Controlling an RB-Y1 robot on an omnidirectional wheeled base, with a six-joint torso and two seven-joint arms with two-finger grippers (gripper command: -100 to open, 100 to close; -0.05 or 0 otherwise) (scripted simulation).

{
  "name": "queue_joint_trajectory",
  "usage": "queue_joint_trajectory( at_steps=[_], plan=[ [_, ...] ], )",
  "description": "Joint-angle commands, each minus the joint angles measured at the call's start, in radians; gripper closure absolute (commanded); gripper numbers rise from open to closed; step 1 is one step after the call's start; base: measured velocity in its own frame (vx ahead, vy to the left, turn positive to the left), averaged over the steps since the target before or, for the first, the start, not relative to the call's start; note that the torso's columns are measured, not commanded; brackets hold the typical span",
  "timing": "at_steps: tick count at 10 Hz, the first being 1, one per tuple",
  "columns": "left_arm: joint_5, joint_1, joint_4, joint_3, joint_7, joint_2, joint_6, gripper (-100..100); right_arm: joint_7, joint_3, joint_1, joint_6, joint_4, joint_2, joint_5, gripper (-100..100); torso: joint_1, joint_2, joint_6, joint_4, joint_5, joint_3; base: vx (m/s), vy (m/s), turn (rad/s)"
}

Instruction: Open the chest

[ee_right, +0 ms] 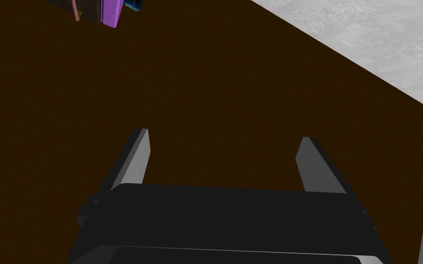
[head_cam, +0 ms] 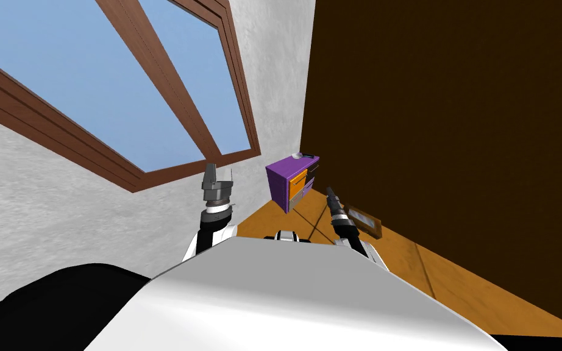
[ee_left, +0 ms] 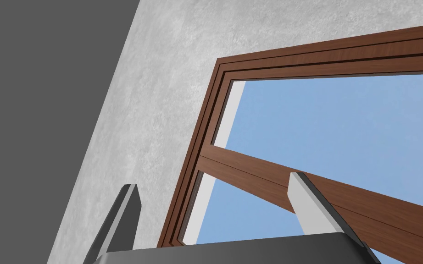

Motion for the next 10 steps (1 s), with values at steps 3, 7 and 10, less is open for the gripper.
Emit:
queue_joint_trajectory(
  at_steps=[3, 7, 10],
  plan=[
    [0.000, 0.000, 0.000, 0.000, 0.000, 0.000, 0.000, 0, 0.005, 0.011, -0.009, 0.098, 0.099, -0.008, 0.096, -100, 0.003, -0.001, -0.001, 0.000, 0.001, -0.001, 0.020, 0.083, 0.084],
    [0.000, 0.000, 0.000, 0.000, 0.000, 0.000, 0.000, 0, 0.008, 0.022, -0.008, 0.207, 0.184, -0.014, 0.195, -100, 0.002, -0.001, 0.000, 0.000, 0.000, 0.000, 0.031, 0.086, 0.089],
    [0.000, 0.000, 0.000, 0.000, 0.000, 0.000, 0.000, 0, 0.010, 0.033, -0.010, 0.294, 0.273, -0.019, 0.286, -100, 0.001, -0.001, 0.000, 0.000, 0.000, -0.001, 0.030, 0.095, 0.126]
  ],
)
